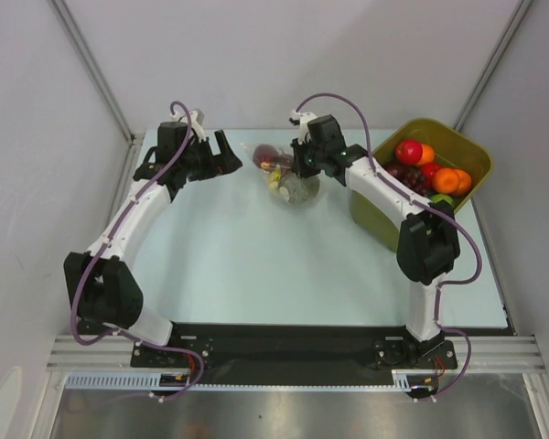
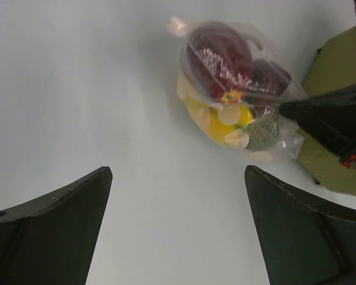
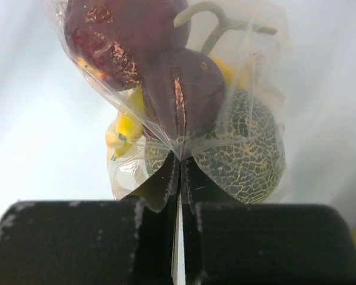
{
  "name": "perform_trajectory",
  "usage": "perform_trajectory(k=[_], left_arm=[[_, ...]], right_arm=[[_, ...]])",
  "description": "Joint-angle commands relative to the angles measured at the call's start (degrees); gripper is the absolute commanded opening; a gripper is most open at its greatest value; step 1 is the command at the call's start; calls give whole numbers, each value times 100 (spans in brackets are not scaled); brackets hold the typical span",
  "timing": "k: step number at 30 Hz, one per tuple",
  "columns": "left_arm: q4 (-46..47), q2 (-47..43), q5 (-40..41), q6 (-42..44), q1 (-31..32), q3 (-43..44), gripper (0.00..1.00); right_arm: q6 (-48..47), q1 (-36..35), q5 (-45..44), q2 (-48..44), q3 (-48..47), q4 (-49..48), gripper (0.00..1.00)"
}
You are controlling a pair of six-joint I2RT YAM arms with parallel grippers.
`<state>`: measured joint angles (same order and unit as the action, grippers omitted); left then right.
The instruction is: Open the zip-top bag and remove the fake food
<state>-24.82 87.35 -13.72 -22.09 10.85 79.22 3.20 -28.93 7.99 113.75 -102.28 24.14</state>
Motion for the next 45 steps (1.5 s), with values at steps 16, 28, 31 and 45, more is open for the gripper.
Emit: perform_trajectory(k=[16, 28, 31, 45], left_arm=[[1331, 203, -298, -885, -83, -671, 100], [1471, 721, -465, -1114, -83, -610, 91], [1506, 810, -483, -1114, -74, -504, 88], [2007, 1109, -1071, -1237, -74, -557, 29]], right_arm=[[1235, -1045, -799, -1180, 1210, -639, 0], [1394, -1299, -887, -1189, 1316, -788, 0], [1455, -1361, -860, -1180, 1404, -876, 0], [1639, -1563, -746, -1382, 1755, -981, 0]])
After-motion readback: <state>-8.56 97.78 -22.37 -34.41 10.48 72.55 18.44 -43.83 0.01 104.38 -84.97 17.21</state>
